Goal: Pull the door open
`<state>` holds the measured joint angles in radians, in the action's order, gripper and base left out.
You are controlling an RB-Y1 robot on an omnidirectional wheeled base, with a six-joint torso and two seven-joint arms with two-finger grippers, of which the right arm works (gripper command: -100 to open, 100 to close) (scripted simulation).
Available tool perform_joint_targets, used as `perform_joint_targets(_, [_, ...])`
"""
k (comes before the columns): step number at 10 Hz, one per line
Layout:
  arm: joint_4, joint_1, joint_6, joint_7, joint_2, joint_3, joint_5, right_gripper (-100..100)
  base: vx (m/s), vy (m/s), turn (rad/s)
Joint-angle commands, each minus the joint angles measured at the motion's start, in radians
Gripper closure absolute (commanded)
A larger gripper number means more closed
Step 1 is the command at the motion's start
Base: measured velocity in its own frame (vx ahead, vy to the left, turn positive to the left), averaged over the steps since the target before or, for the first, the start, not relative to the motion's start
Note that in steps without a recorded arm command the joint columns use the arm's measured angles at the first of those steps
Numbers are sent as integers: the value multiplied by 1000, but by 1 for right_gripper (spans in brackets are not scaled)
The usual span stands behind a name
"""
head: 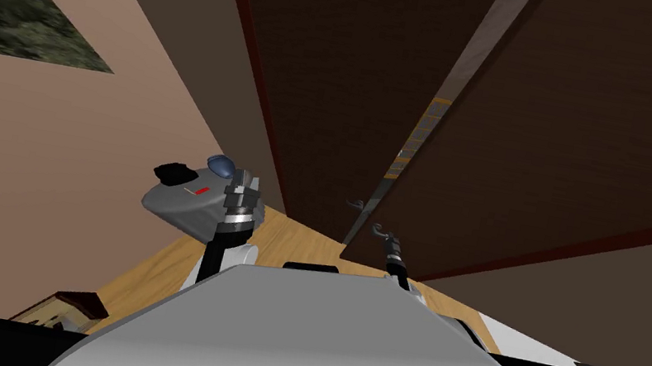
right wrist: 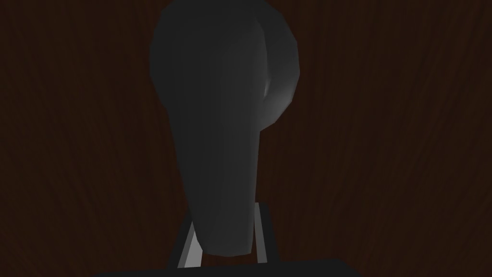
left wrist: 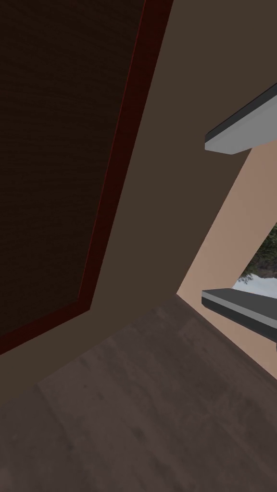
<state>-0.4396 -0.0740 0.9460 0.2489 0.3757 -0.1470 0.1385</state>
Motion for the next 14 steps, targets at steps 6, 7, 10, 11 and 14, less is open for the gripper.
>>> perform_joint_targets(6, [-17,0,15,44,-4,46,-42,100,-130,-50,90])
perform_joint_targets(7, [-16,-1,18,49,-5,45,-50,100,-179,-47,118])
perform_joint_targets(10, [-30,-2,23,57,-7,42,-64,100,-158,-36,107])
perform_joint_targets(11, [-17,-2,23,57,-7,42,-64,100,-64,7,-19])
perform_joint_targets(14, [-11,-5,33,73,-10,38,-94,100,-145,-46,156])
